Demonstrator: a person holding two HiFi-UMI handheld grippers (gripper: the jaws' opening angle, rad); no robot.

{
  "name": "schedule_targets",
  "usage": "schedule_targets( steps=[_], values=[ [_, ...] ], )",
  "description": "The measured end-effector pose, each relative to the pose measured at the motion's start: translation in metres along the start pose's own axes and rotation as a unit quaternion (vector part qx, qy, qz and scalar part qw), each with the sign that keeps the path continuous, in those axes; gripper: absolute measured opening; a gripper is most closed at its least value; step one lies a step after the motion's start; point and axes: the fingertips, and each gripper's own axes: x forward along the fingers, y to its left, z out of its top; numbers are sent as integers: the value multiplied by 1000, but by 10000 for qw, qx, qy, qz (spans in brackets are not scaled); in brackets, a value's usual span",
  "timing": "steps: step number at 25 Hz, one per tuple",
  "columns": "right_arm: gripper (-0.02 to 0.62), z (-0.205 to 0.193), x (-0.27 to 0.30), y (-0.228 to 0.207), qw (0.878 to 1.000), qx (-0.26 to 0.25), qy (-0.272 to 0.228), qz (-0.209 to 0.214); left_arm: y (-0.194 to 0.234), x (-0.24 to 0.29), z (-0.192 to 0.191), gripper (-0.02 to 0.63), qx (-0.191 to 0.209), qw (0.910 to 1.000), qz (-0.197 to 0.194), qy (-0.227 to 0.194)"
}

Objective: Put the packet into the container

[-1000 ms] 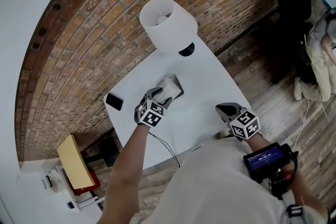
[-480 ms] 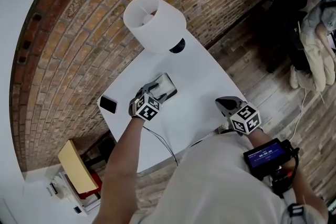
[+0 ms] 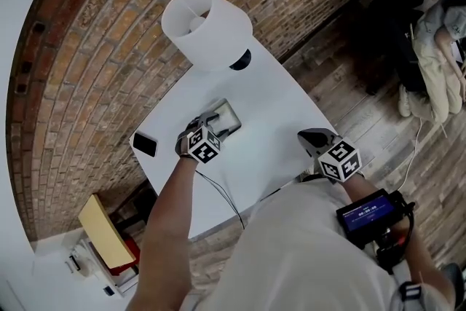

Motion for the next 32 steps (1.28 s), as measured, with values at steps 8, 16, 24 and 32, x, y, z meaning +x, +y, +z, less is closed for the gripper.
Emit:
schedule_targets(
  steps=[8, 16, 24, 32],
  values=[
    [8, 0, 8, -15, 9999, 11, 110, 67, 6, 5, 2, 273, -217, 9992, -315, 82],
    [8, 3, 19, -10, 9997, -52, 164, 201, 8, -9, -4, 275, -527, 9985, -169, 10],
    [8, 8, 39, 12, 9983, -278, 274, 423, 12, -43, -15, 262, -1733, 9784, 919, -656],
    [8, 30, 51, 35, 9973, -576, 148, 435, -11, -84, -22, 135, -2828, 9338, 1508, -1590]
  ],
)
